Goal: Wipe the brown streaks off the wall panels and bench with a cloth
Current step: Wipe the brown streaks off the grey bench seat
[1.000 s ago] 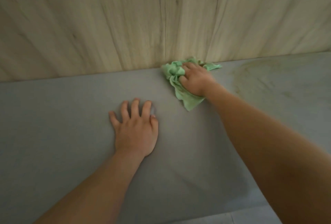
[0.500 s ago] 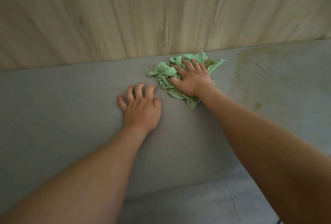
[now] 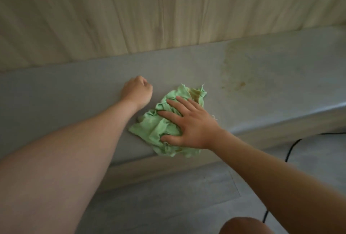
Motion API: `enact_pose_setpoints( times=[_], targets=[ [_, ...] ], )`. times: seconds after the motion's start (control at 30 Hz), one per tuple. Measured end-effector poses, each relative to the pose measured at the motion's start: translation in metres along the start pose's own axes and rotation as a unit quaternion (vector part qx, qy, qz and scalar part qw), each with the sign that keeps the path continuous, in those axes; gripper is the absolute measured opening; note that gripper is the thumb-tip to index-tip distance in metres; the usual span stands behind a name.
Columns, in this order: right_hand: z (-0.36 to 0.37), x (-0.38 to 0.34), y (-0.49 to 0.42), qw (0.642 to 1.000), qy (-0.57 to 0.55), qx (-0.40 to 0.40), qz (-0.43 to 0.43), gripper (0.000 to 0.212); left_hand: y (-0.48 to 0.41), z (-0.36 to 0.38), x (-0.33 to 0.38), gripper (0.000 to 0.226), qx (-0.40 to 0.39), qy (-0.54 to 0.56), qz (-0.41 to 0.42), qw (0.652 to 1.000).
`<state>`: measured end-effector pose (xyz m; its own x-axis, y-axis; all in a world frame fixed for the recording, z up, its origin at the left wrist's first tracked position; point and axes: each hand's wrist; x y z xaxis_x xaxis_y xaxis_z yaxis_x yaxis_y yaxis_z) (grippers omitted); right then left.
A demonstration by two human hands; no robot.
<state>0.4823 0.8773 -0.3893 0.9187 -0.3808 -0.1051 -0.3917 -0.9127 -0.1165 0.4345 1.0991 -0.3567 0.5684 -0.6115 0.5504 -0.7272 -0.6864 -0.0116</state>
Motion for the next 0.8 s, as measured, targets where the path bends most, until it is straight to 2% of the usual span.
enact_pose_setpoints(
  times=[0.1, 0.23, 0.33, 0.4, 0.53, 0.67, 0.8],
  targets=[
    [-0.001, 0.044, 0.032, 0.998, 0.014, 0.044, 0.046, 0.081, 0.005, 0.019, 0.016, 0.036, -0.001, -0.052, 0.033, 0.998],
    [-0.005, 0.097, 0.069, 0.982, 0.038, 0.065, 0.172, 0.085, 0.003, 0.048, 0.050, 0.034, 0.004, -0.081, 0.077, 0.994],
    [-0.019, 0.132, 0.067, 0.943, 0.007, 0.014, 0.332, 0.098, -0.007, 0.068, 0.074, 0.032, 0.004, -0.089, 0.107, 0.990],
    [-0.026, 0.150, 0.050, 0.922, -0.004, -0.016, 0.386, 0.107, -0.018, 0.078, 0.085, 0.032, 0.006, -0.096, 0.123, 0.988],
    [-0.026, 0.172, -0.002, 0.910, -0.016, -0.029, 0.414, 0.114, -0.044, 0.089, 0.097, 0.038, 0.012, -0.133, 0.121, 0.984],
    [-0.023, 0.207, -0.058, 0.913, -0.018, -0.033, 0.406, 0.117, -0.067, 0.103, 0.099, 0.047, -0.004, -0.169, 0.062, 0.984],
    [-0.023, 0.256, -0.112, 0.918, -0.014, -0.041, 0.395, 0.116, -0.067, 0.123, 0.093, 0.047, 0.050, -0.191, 0.056, 0.979]
  ],
)
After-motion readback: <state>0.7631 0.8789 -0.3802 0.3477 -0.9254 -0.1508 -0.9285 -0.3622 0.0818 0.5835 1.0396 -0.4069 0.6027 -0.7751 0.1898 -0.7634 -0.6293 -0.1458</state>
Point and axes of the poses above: each hand's wrist, its own y-axis away from the middle knuckle, its own z-axis out of the palm, x = y × z, and after that the axes turned 4 degrees about z, right-handed
